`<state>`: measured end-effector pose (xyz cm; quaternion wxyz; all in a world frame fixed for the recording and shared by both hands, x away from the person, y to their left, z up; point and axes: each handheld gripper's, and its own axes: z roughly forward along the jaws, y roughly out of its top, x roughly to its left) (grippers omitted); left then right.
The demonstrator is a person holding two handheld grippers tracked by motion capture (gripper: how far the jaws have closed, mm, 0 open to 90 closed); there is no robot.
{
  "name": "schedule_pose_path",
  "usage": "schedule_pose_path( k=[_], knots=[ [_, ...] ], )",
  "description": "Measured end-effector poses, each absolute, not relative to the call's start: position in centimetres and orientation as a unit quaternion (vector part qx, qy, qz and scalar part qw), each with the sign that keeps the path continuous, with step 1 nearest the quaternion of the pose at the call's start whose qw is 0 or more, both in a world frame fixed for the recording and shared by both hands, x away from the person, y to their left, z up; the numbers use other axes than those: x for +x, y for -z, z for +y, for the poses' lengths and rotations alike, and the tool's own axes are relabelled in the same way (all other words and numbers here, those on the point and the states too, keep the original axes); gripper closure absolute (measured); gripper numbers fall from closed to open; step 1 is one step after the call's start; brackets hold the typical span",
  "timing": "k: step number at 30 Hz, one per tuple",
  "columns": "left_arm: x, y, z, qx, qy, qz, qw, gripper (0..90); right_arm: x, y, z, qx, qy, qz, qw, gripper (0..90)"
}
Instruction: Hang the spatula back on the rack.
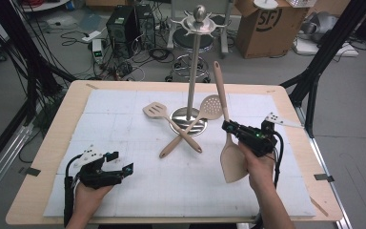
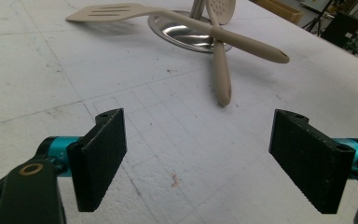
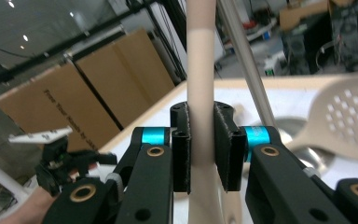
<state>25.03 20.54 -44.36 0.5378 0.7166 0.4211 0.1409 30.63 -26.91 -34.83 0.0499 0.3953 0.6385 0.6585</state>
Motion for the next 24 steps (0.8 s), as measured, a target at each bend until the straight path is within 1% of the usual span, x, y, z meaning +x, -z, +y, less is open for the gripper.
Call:
schedule_pose_path(
  k=[12, 18, 24],
  knots=[
    [25.0, 44.3, 20.6, 0.716, -0.141, 0.420, 0.539, 19.5, 30.5, 33.0, -25.5, 0.364, -0.694, 0.616, 0.078, 79.1],
    [25.0, 44.3, 20.7, 0.716, -0.140, 0.419, 0.540, 19.5, 30.8, 32.5, -25.0, 0.359, -0.697, 0.615, 0.082, 79.1],
    [25.0, 44.2, 20.7, 0.716, -0.141, 0.419, 0.540, 19.5, 31.3, 31.1, -24.6, 0.354, -0.698, 0.616, 0.092, 79.1]
  ],
)
